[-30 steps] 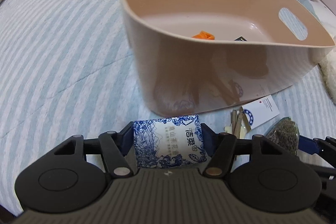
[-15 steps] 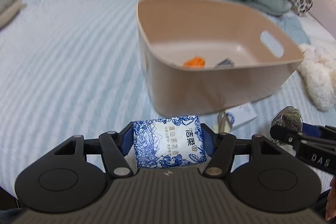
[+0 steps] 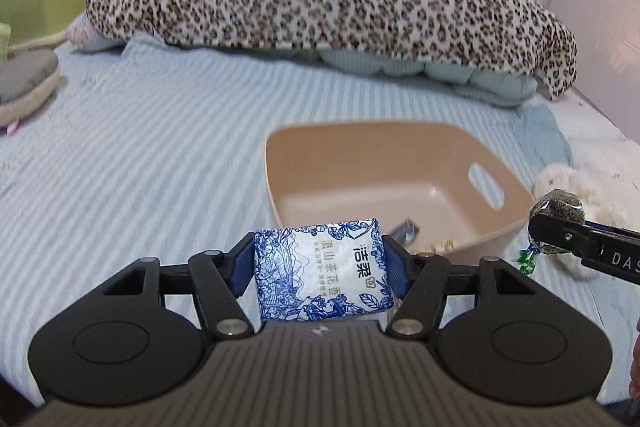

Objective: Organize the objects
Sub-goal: 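Carry both items over the basket and open both tools to drop them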

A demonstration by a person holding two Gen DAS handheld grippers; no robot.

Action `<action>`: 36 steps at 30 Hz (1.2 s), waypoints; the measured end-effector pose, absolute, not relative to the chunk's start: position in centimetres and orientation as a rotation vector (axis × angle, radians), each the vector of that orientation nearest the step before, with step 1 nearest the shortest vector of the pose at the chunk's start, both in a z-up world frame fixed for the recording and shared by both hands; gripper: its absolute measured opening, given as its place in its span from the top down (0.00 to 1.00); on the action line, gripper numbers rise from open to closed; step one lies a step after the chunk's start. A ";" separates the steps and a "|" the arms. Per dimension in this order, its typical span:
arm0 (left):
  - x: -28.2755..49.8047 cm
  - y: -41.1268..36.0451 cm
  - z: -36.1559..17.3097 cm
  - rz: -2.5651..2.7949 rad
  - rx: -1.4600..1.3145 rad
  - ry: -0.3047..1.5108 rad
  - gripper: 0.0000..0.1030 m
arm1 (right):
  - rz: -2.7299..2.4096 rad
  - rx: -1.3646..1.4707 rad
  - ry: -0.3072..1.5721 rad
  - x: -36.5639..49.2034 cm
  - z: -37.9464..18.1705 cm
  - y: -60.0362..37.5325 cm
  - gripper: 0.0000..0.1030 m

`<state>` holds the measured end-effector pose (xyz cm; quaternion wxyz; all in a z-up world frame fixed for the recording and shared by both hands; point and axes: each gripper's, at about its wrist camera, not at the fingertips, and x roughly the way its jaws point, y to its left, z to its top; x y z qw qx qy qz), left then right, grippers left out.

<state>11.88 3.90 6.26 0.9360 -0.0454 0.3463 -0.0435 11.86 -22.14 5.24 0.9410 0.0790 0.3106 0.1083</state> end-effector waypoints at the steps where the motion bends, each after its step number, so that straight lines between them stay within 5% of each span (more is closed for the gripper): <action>1: 12.2 3.8 6.6 -0.083 -0.085 0.695 0.36 | 0.220 0.161 0.625 12.1 5.5 -22.1 0.53; 15: 19.2 0.5 5.1 -0.066 -0.012 0.690 0.36 | 0.204 0.115 0.571 18.0 5.8 -20.2 0.53; 29: 23.5 -1.9 -1.6 -0.045 0.136 0.863 0.36 | 0.171 0.040 0.772 21.6 0.1 -18.4 0.52; 36: 22.0 -1.5 0.4 -0.047 0.142 0.823 0.27 | 0.173 0.055 0.734 19.9 2.0 -19.5 0.25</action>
